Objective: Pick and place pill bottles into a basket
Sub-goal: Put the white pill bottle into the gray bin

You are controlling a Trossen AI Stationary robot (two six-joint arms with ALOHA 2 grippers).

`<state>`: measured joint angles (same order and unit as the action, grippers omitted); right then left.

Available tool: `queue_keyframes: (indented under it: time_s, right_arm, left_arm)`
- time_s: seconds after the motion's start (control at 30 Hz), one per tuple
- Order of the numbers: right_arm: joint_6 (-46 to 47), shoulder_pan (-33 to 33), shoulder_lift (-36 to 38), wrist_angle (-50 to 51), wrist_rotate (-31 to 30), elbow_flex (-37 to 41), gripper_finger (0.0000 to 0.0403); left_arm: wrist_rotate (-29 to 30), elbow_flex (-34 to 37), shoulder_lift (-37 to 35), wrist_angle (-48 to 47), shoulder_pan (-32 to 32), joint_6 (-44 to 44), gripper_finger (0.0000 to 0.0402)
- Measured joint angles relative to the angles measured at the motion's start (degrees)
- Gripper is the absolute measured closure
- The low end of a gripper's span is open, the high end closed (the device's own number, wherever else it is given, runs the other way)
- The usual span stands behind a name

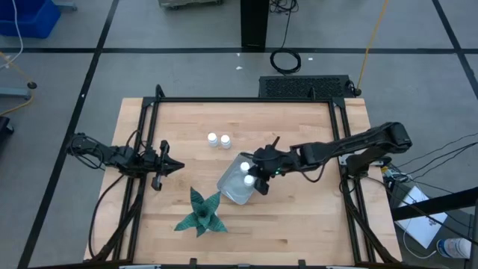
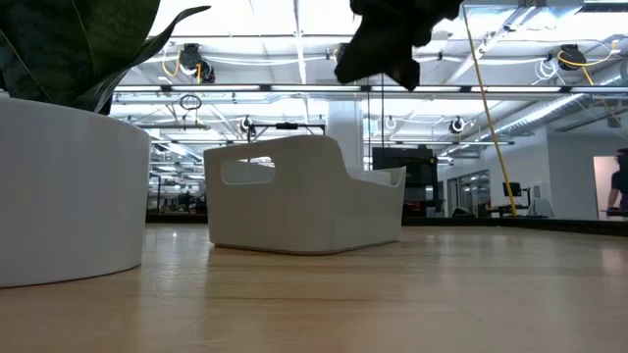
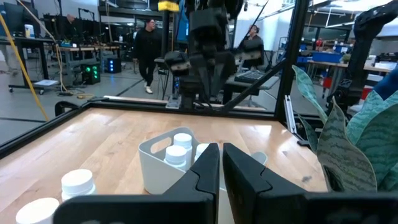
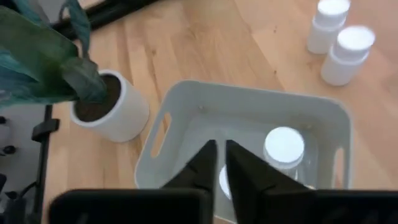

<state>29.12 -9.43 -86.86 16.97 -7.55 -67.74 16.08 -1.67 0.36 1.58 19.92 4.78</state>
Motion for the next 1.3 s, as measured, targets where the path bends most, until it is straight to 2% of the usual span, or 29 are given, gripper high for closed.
queue_keyframes:
  time_s: [0.1, 0.2, 0.47, 0.6, 0.7, 0.93, 1.13, 1.3]
  right_arm:
    - [-2.62, 0.00, 2.39, -0.66, -0.15, 0.30, 0.0393]
    - [-4.87, 0.13, 6.03, -1.10, -1.74, 4.00, 0.0398]
    - [-5.98, 2.70, 25.89, -20.71, -2.72, 28.74, 0.0402]
    - [-6.51, 3.87, 36.32, -21.85, -0.31, 38.08, 0.0402]
    - [-6.39, 4.22, 43.70, -22.33, -1.60, 43.05, 0.0402]
    - [-11.29, 4.22, 56.84, -19.40, -0.09, 47.92, 0.0403]
    - [-8.02, 4.22, 68.80, -17.95, 0.03, 53.65, 0.0403]
    - [-6.31, 4.22, 76.01, -15.44, 0.14, 56.03, 0.0403]
  left_arm:
    - [0.00, 0.00, 0.00, 0.01, 0.00, 0.00, 0.0376]
    - [0.00, 0.00, 0.00, -0.01, -0.01, 0.00, 0.0376]
    - [0.00, 0.00, 0.00, 0.00, -0.02, 0.00, 0.0376]
    - [0.00, 0.00, 0.00, -0.01, -0.02, 0.00, 0.0376]
    - [0.00, 0.00, 0.00, -0.02, -0.02, 0.00, 0.0376]
    - [0.00, 0.00, 0.00, -0.03, 0.00, 0.00, 0.0376]
    - [0.00, 0.00, 0.00, -0.02, -0.02, 0.00, 0.0376]
    - [0.00, 0.00, 0.00, -0.04, -0.02, 0.00, 0.0376]
